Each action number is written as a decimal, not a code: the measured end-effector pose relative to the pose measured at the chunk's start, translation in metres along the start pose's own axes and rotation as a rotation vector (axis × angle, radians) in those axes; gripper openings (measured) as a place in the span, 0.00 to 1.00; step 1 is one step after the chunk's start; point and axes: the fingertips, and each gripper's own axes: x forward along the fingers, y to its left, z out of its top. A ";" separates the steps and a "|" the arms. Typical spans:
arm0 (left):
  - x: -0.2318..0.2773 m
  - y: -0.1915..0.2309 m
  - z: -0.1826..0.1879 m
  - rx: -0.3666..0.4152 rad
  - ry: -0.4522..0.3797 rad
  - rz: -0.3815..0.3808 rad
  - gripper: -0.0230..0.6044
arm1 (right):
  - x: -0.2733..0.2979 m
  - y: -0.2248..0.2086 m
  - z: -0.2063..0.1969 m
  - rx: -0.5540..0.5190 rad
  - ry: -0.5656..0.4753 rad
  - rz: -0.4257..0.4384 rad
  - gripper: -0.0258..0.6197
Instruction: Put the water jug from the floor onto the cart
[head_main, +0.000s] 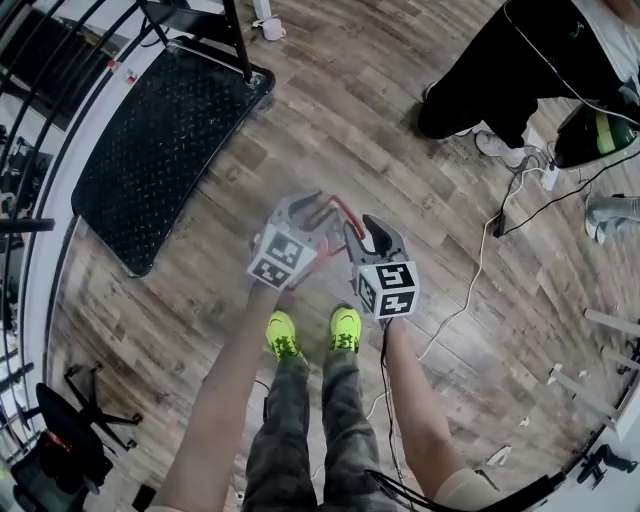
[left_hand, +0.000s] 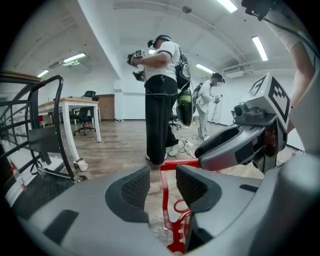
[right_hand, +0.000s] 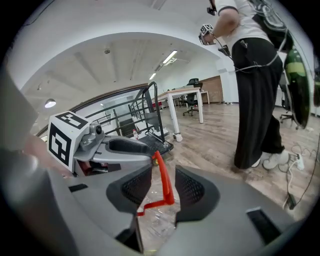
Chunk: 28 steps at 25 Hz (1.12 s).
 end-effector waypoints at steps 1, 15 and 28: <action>0.001 0.001 0.000 -0.002 0.002 -0.002 0.26 | 0.003 -0.002 -0.004 0.015 0.007 0.000 0.24; 0.013 0.002 -0.001 0.053 0.056 -0.067 0.23 | 0.015 -0.008 -0.018 0.013 0.037 -0.039 0.16; 0.008 0.006 -0.001 0.048 0.043 -0.093 0.17 | 0.009 0.003 -0.005 -0.051 -0.075 -0.010 0.15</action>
